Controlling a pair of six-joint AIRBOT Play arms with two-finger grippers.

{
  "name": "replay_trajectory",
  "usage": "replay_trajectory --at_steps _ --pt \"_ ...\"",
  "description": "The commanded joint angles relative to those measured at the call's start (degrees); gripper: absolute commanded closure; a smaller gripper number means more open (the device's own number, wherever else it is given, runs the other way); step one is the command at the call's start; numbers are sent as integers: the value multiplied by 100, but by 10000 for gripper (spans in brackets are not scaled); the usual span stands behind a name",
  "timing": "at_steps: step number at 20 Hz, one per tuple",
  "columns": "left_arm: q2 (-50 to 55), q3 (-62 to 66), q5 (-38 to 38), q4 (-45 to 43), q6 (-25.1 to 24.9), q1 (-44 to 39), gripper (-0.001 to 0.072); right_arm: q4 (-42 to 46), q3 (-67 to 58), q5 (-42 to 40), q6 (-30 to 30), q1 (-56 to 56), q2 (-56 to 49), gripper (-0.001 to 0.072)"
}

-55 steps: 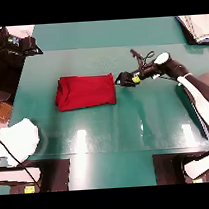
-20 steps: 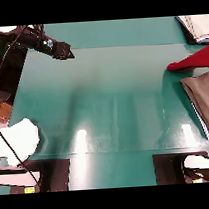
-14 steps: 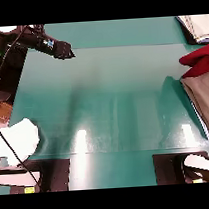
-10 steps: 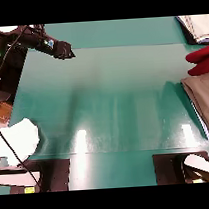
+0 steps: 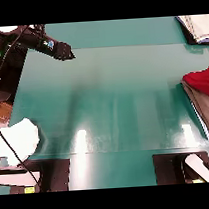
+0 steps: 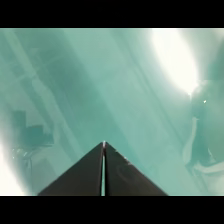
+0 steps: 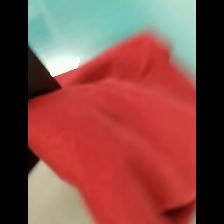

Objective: Fold the shirts.

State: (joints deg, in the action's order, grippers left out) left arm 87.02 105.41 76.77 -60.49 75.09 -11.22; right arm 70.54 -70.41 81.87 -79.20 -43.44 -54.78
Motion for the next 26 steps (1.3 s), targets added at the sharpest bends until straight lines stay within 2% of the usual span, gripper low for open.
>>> replay_trajectory --at_steps 1,2,4,6,9,11,13,14,16,20,26 --pt "0 0 37 -2 -57 2 683 1563 874 278 -385 -404 487 237" --pt "0 0 37 -2 -57 2 683 1915 1010 280 -505 -507 564 85" --pt "0 0 39 -2 -57 2 682 1781 1047 214 -632 -590 660 77" --pt "0 0 35 0 -57 2 682 1220 922 164 -629 -365 693 79" --pt "-2 0 -256 -2 -52 2 682 61 800 146 -629 553 688 80" --pt "-2 0 -264 -2 -52 2 682 -415 802 -76 -629 1443 688 94" --pt "-2 0 -286 4 -50 2 682 -446 802 -455 -629 2441 688 192" --pt "-2 0 -286 4 -50 2 682 -448 802 -645 -629 2885 688 299" --pt "-2 0 -286 4 -50 2 682 -448 802 -955 -627 3659 688 680" --pt "-2 0 -286 4 -50 2 682 -448 802 -1161 -627 4505 688 693" --pt "-2 0 -286 4 -48 2 682 -459 802 -1088 -627 4548 688 693"
